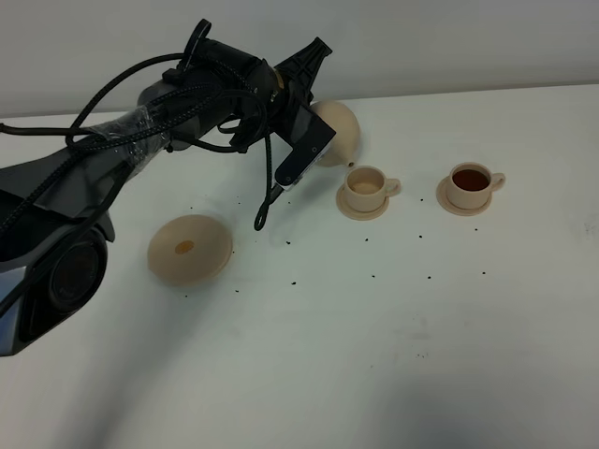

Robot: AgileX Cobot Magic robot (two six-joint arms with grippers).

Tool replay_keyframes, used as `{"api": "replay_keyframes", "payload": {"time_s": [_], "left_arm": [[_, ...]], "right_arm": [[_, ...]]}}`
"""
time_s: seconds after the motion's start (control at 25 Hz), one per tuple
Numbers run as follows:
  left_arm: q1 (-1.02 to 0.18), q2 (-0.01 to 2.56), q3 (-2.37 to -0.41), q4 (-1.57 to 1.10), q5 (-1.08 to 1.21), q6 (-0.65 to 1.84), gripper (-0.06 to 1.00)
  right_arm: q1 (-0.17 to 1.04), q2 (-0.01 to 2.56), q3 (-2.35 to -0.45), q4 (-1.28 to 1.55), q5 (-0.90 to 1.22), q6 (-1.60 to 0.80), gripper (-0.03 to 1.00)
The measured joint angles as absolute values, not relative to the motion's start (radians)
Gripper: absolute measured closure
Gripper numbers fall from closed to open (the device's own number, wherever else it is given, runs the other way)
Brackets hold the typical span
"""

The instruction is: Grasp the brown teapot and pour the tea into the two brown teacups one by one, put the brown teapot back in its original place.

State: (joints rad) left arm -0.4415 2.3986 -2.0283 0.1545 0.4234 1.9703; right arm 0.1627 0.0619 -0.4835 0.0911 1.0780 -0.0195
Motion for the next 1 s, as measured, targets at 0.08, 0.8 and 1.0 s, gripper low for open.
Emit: {"api": "replay_keyframes", "payload": {"time_s": [0.08, 0.8, 1.0], "left_arm": [[-0.442, 2.399, -2.028, 0.155, 0.415, 1.982, 0.82], [-0.466, 2.399, -2.028, 0.155, 0.391, 2.034, 0.82], [-0.466, 2.399, -2.028, 0.155, 0.383, 2.079, 0.82]], "right_arm": [[0.163, 0.062, -0.484, 0.091, 1.078, -0.020, 0.73], [0.163, 0.062, -0.484, 0.091, 1.078, -0.020, 0.73], [0.163, 0.062, -0.484, 0.091, 1.078, -0.020, 0.73]]}}
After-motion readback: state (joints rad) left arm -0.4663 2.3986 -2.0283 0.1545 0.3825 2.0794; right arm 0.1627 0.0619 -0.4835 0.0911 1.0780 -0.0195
